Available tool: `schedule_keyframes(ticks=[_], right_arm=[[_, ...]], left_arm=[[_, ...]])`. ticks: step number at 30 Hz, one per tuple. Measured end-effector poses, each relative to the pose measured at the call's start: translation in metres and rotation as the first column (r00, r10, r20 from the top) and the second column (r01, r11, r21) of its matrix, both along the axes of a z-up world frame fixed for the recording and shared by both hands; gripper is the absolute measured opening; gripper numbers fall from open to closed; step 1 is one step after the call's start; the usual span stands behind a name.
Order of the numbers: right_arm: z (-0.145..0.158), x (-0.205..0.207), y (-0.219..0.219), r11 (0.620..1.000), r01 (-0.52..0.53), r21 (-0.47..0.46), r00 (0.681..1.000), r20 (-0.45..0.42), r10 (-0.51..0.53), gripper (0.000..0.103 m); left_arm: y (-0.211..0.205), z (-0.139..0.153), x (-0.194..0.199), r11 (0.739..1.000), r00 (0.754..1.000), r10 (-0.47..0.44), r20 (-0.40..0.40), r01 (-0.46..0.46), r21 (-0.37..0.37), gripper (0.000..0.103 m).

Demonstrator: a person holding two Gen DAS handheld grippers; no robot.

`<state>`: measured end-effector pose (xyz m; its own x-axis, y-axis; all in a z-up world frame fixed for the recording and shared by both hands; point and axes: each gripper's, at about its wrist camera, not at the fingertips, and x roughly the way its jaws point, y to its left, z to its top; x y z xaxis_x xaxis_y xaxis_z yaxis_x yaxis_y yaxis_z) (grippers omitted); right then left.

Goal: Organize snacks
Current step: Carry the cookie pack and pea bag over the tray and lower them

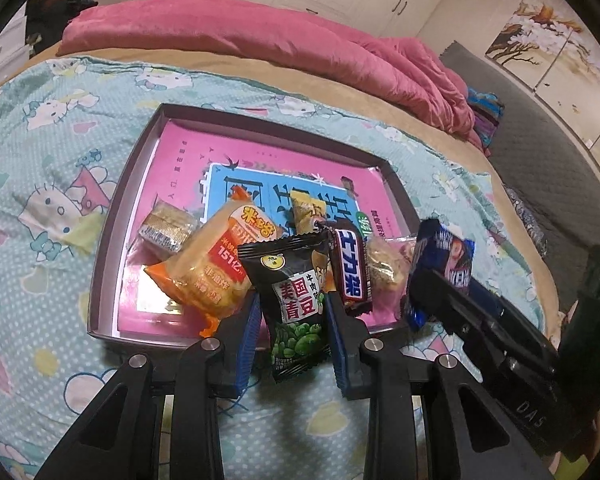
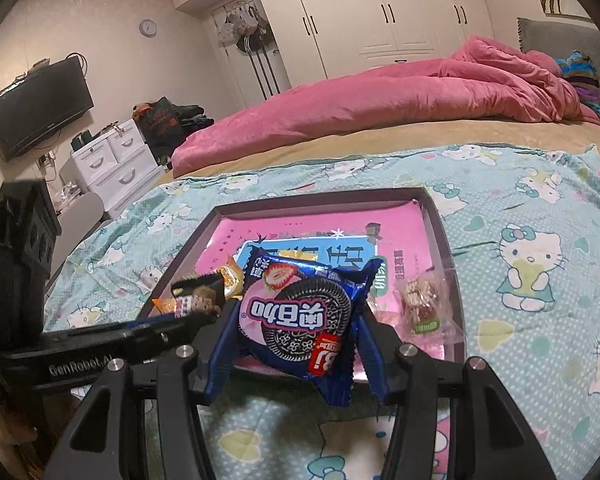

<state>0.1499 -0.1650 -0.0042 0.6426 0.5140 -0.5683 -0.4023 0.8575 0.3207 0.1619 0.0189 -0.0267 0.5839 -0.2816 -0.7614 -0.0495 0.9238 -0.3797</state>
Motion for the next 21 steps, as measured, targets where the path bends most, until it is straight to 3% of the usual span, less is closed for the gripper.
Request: schedule_keyframes(ticks=[21], right_arm=[[-0.015,0.027,0.022,0.999,-0.009,-0.048,0.999,-0.046,0.007,0.055]], left_arm=[[0.001,-0.013,0.006,1.000,1.000,-0.015,-0.015,0.015,0.001,0.033]])
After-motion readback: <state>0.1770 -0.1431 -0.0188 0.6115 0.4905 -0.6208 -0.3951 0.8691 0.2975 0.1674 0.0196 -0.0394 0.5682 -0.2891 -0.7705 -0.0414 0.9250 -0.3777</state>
